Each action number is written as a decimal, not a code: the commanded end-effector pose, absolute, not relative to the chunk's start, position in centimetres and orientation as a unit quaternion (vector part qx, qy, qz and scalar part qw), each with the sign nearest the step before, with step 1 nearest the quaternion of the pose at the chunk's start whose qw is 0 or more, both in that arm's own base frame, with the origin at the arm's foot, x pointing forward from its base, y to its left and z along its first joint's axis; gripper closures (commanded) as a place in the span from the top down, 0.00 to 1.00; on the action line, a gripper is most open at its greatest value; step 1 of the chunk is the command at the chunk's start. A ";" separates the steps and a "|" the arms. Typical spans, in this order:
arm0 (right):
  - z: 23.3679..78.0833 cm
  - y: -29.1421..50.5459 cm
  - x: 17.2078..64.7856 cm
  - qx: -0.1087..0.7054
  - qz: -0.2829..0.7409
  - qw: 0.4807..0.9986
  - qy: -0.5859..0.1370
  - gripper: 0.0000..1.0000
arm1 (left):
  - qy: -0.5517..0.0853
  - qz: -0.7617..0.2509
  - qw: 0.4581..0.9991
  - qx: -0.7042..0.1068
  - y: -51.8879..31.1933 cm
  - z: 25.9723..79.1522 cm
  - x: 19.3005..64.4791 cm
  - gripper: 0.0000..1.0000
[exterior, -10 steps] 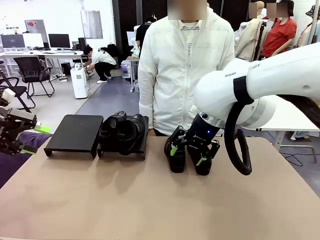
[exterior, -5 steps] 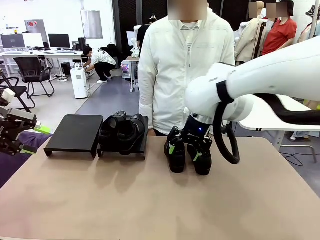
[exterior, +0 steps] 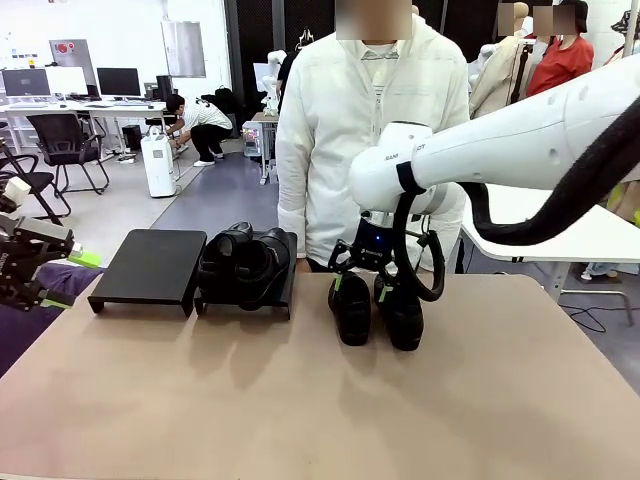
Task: Organize the shoes by placing them on the stand.
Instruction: Pick up one Shoe and place it in the middle of the table.
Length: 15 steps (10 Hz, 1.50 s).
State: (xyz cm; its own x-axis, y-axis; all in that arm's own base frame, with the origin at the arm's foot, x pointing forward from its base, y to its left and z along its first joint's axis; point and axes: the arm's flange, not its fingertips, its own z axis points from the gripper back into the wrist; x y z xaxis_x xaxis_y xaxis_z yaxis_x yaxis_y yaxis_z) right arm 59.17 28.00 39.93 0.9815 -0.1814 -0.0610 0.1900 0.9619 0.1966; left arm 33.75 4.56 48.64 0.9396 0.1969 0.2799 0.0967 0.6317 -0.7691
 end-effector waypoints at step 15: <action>35.7 26.4 62.0 0.092 -0.136 0.986 0.041 0.00 | -0.172 0.019 0.887 -0.428 4.9 48.6 33.6 1.00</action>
